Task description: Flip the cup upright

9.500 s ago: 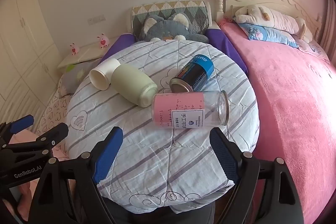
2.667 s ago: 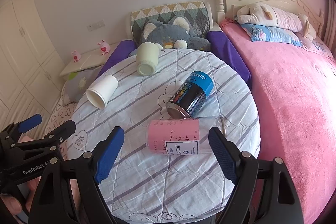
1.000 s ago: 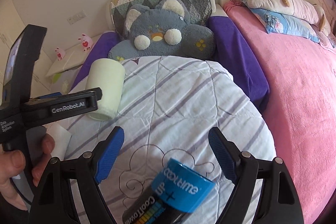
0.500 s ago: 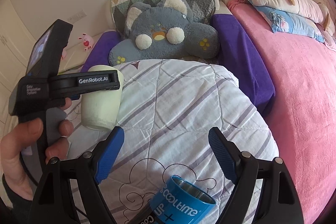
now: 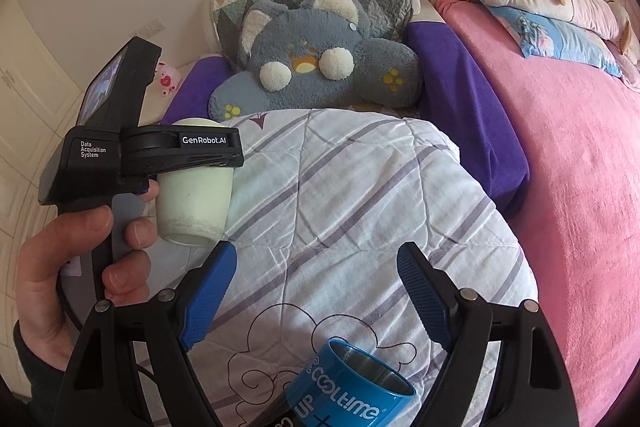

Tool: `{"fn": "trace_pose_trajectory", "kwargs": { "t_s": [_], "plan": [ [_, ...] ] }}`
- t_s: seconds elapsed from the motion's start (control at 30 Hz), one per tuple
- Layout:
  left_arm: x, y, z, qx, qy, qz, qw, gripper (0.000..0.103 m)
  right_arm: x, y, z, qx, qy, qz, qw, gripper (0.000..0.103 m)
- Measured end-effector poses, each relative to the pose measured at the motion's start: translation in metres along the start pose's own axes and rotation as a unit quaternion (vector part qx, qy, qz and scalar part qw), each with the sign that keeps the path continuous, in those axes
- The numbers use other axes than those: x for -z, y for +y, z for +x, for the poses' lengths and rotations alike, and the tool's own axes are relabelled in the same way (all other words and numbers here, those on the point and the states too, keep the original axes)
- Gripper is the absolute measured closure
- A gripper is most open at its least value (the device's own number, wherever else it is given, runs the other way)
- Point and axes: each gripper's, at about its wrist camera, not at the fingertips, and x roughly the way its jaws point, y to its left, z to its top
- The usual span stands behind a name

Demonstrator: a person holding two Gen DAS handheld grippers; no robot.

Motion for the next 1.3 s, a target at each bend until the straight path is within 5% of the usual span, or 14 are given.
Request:
{"fn": "trace_pose_trajectory", "kwargs": {
  "t_s": [0.83, 1.03, 1.3],
  "plan": [
    [0.11, 0.008, -0.101, 0.007, -0.146, 0.103, 0.9838, 0.023, 0.038, 0.004, -0.035, -0.001, -0.024, 0.009, 1.0, 0.019],
    [0.138, 0.019, -0.079, 0.008, -0.127, 0.1, 0.9868, 0.023, 0.059, 0.009, -0.044, 0.0, -0.024, 0.009, 1.0, 0.019],
    [0.162, 0.022, -0.097, 0.015, -0.139, 0.107, 0.9844, 0.022, 0.081, 0.012, -0.069, 0.013, -0.037, 0.016, 0.999, 0.019]
  ]
}}
